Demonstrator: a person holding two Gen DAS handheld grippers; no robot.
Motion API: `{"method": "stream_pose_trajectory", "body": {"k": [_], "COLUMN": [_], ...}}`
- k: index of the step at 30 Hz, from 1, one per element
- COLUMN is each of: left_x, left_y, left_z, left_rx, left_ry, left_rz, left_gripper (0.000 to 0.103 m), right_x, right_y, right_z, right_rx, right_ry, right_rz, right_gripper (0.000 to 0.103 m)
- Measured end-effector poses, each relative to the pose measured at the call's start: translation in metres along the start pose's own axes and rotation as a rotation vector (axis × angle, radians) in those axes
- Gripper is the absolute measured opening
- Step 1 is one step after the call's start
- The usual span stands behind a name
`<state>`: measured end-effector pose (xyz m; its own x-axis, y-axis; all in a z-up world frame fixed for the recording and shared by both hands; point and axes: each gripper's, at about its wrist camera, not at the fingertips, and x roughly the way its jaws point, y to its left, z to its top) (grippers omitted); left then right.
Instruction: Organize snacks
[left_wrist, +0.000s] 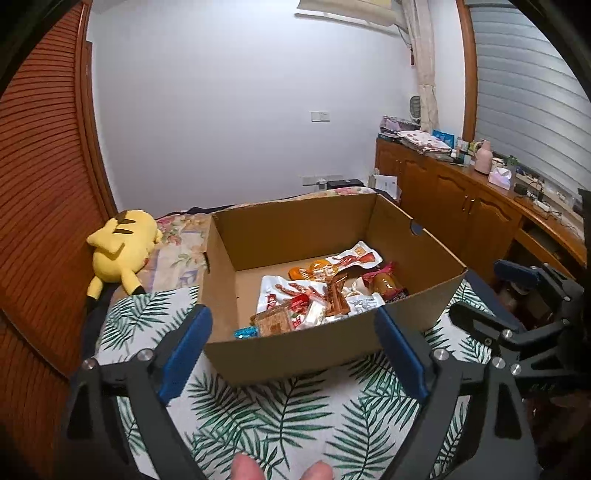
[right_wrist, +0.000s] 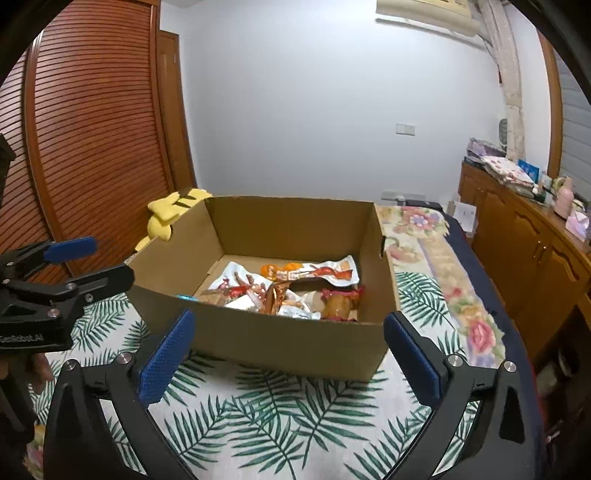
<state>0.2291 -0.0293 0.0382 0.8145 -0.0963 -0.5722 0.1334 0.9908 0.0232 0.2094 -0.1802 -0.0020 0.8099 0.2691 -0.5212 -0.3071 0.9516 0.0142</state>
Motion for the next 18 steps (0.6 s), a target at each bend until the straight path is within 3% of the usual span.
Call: {"method": "stream_pose_trajectory", "body": {"k": [4, 11, 18], "left_x": [-0.013, -0.029, -0.058], "left_y": [-0.003, -0.009, -0.014], "left_z": [-0.007, -0.022, -0.037], "left_rx": [0.003, -0.007, -0.013], "left_ry": [-0.011, -0.015, -0.074], "left_rz": [0.045, 0.04, 0.061], "left_gripper": [0.09, 0.09, 0.091], "right_x": [-0.011, -0.03, -0.05], "right_y": [0.0, 0.002, 0.007], "right_z": [-0.004, -0.011, -0.021], "right_rx": [0.011, 0.017, 0.021], "right_ry": [-0.008, -0.021, -0.036], "right_rz": [-0.017, -0.033, -0.042], "right_gripper": [0.103, 0.103, 0.103]}}
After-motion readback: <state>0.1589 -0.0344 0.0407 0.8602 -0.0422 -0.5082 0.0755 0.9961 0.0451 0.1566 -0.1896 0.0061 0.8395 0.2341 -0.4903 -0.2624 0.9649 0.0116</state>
